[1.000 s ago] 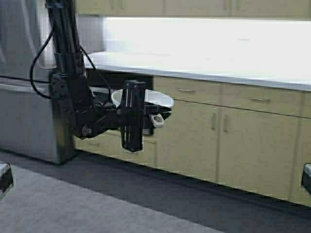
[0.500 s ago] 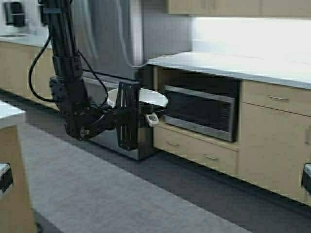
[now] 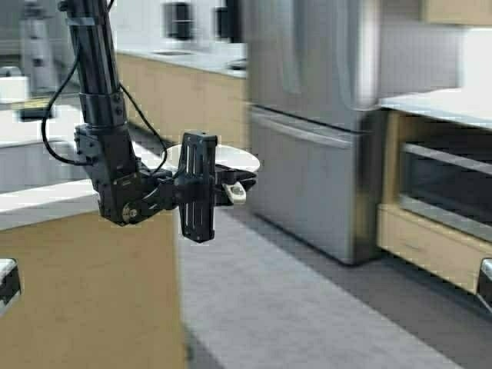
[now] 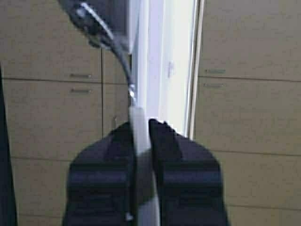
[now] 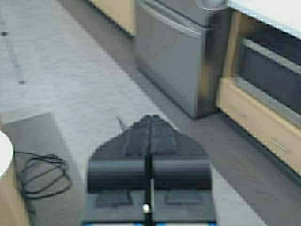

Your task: Wash the pan

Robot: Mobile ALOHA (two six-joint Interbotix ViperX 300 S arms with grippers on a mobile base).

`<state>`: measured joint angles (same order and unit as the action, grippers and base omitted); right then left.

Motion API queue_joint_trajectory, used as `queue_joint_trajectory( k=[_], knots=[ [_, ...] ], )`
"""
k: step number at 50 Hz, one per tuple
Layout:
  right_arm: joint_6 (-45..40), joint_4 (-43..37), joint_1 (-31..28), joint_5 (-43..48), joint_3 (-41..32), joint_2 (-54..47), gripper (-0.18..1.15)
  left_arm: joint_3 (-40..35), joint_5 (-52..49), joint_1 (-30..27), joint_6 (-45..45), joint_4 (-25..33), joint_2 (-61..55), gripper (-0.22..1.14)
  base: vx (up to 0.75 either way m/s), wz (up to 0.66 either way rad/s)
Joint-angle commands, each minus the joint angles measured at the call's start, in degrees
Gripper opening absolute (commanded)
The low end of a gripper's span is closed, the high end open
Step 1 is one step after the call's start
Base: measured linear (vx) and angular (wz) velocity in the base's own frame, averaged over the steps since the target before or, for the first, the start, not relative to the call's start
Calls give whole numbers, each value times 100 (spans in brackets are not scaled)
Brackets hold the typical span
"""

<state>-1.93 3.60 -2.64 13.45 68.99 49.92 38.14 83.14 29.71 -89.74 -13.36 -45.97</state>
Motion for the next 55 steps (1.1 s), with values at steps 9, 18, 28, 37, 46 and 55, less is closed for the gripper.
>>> queue_joint_trajectory(
  k=[9,18,28,37,46,55],
  knots=[
    [0,9,-9,44,-88,-9,6,-9,220,-26,35,0,132,2,14,63],
    [-18,0,-9,18,-105,-9,6,97,229,-26,53,0,114,2,15,66],
    [-35,9,-9,18,-114,-9,6,246,396,-26,35,0,158,2,16,57],
    [-44,9,-9,26,-132,-9,6,316,448,-88,18,0,176,2,17,38],
    [-53,9,-9,26,-132,0,6,352,466,-281,-9,0,211,2,20,28],
    [-44,9,-9,26,-114,35,6,422,483,-589,-44,-44,290,2,21,27]
  ],
)
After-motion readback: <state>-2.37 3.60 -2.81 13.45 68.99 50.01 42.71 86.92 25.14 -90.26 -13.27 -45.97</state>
